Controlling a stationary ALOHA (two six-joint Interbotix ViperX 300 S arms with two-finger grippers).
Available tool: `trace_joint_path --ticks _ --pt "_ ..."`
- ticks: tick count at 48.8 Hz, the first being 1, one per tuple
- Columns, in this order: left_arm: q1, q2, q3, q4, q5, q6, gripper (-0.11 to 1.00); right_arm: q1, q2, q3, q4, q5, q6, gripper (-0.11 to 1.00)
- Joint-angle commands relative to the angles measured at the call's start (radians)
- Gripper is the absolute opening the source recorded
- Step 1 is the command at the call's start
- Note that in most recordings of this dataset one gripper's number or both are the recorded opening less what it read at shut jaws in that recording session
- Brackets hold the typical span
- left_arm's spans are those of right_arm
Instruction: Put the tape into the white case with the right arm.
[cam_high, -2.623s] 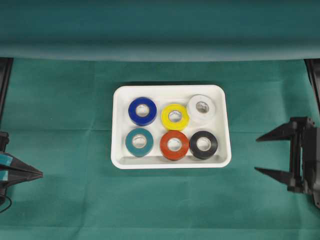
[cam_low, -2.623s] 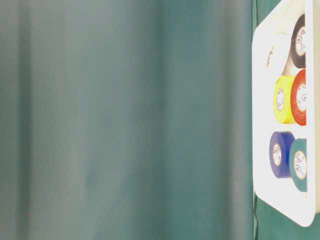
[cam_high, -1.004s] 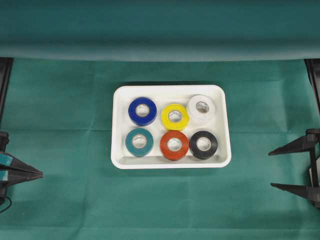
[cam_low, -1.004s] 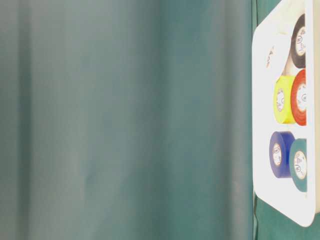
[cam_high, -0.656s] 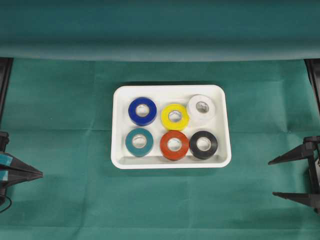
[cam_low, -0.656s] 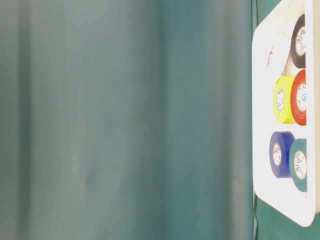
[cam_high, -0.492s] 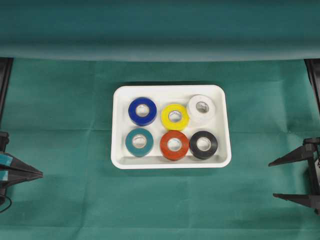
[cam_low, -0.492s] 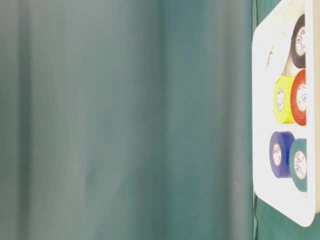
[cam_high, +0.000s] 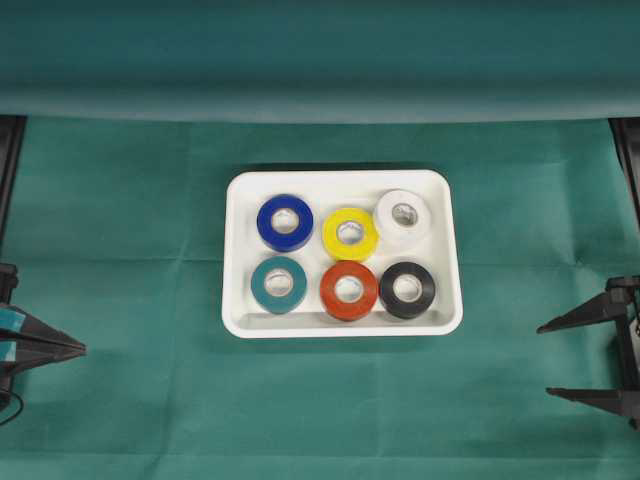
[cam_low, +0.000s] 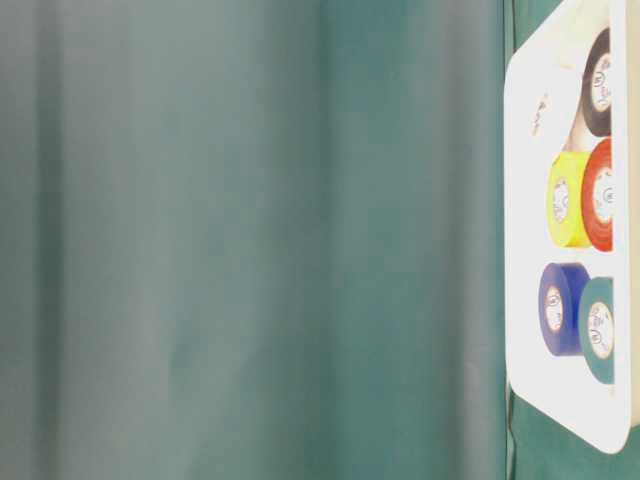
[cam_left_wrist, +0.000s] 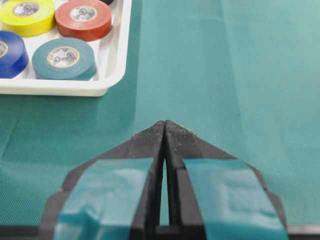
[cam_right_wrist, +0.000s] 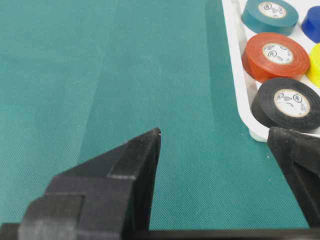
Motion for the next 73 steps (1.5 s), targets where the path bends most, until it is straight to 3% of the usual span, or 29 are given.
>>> trace_joint_path --ticks 1,73 --pt "0.002 0.008 -0.011 -0.002 -0.009 0.000 0.00 0.002 0.006 -0.011 -0.002 -0.008 -0.002 0.62" --pt "0.002 0.008 -0.011 -0.002 -0.009 0.000 0.00 0.002 0.046 -0.054 -0.008 0.028 -0.011 0.62"
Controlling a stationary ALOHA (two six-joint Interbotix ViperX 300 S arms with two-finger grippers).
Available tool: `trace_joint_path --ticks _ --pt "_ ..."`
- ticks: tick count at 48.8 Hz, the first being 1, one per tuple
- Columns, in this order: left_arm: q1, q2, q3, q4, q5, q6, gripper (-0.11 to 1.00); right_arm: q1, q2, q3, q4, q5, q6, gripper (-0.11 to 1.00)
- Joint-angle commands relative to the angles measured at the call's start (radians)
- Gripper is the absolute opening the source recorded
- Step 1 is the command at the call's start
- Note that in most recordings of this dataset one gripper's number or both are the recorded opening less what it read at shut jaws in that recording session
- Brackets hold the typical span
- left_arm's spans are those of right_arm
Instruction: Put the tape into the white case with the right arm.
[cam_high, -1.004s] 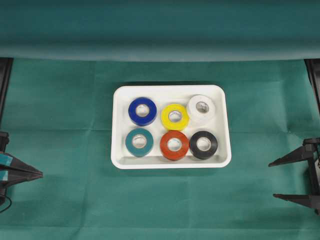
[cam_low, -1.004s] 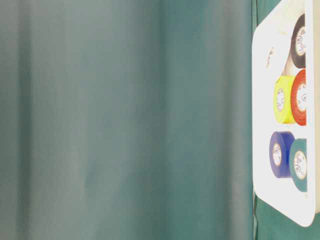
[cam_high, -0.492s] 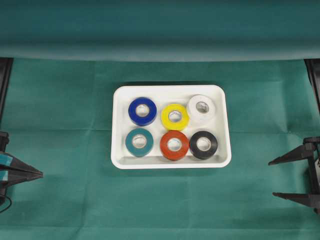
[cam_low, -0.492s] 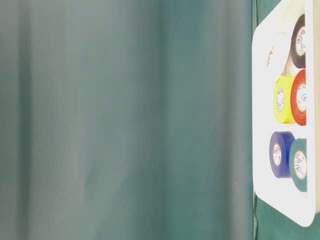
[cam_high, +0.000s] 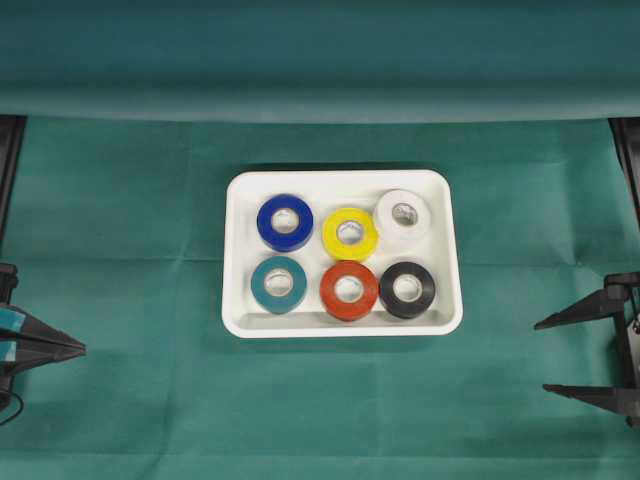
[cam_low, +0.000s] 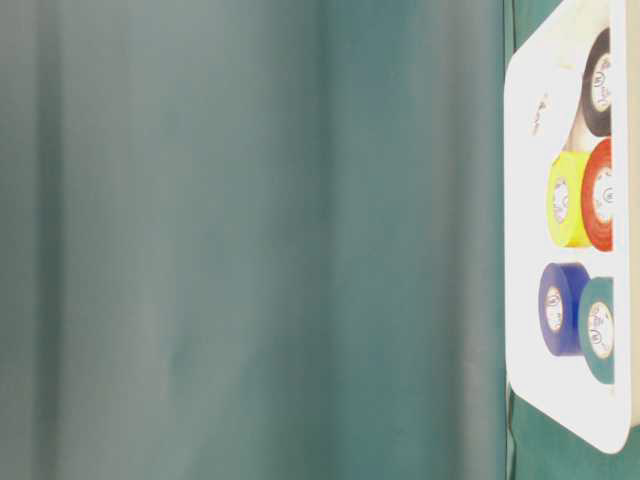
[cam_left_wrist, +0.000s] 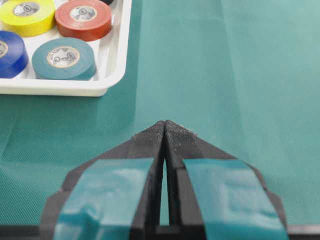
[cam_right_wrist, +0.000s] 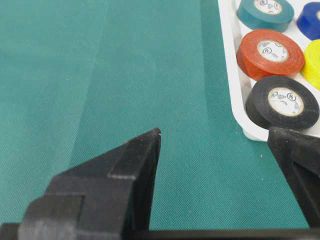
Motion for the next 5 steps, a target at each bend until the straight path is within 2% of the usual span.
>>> trace_joint_path --ticks 1,5 --pt "0.000 0.009 -0.011 -0.002 -0.009 0.000 0.00 0.000 0.011 -0.026 0.000 -0.003 -0.002 0.62" --pt "0.000 0.008 -0.011 -0.002 -0.008 0.000 0.00 0.002 0.011 -0.025 0.000 -0.005 -0.002 0.62"
